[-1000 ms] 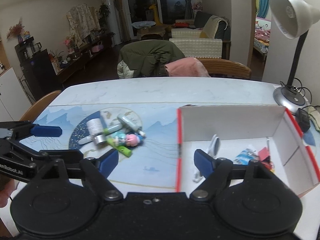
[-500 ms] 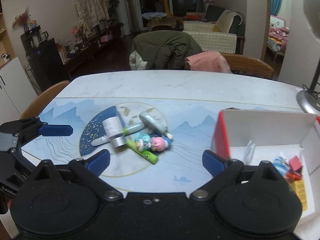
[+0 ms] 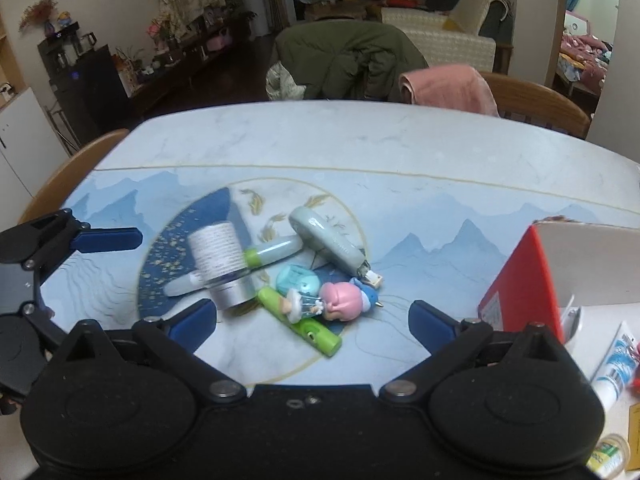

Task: Organize rigid objects
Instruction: 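Withdraw both tools from the shoebox back toward the pile, then grasp the white pill bottle with the left tool while the right tool grasps the pink-haired figurine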

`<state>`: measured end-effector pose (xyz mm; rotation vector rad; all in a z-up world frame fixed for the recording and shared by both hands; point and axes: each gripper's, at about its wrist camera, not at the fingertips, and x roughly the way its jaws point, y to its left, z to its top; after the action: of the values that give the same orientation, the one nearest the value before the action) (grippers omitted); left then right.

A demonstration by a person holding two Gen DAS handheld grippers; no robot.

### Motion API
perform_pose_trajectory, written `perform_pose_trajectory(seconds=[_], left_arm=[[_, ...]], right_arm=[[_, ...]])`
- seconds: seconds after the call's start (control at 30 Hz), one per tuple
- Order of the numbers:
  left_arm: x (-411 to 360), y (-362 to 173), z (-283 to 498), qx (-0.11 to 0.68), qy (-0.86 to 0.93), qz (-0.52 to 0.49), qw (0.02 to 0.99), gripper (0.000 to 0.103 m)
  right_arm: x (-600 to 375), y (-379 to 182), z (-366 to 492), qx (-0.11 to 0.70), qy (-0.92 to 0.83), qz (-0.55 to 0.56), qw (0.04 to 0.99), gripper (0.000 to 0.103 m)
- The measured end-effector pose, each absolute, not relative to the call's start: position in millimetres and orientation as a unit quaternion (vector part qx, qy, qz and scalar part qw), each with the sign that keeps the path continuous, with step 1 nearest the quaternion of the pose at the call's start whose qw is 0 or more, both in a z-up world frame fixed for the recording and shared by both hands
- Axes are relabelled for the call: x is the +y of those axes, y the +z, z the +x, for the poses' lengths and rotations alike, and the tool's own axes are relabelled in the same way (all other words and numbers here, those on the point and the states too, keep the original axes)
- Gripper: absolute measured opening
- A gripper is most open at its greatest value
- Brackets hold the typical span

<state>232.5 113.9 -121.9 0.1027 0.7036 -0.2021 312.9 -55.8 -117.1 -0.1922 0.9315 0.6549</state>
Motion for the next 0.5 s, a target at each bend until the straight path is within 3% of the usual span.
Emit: perform_pose_trajectory(seconds=[0.27, 0.5], left_arm=[[116, -140, 251, 0.325, -0.104, 0.086, 0.936, 0.103], [113, -149, 254, 0.308, -0.115, 0.107, 0.938, 0.103]], right_arm=[[-45, -139, 329, 0.459, 0.299, -0.126, 0.827, 0.100], [-37, -151, 338, 0.471, 0.308, -0.129, 0.816, 0.090]])
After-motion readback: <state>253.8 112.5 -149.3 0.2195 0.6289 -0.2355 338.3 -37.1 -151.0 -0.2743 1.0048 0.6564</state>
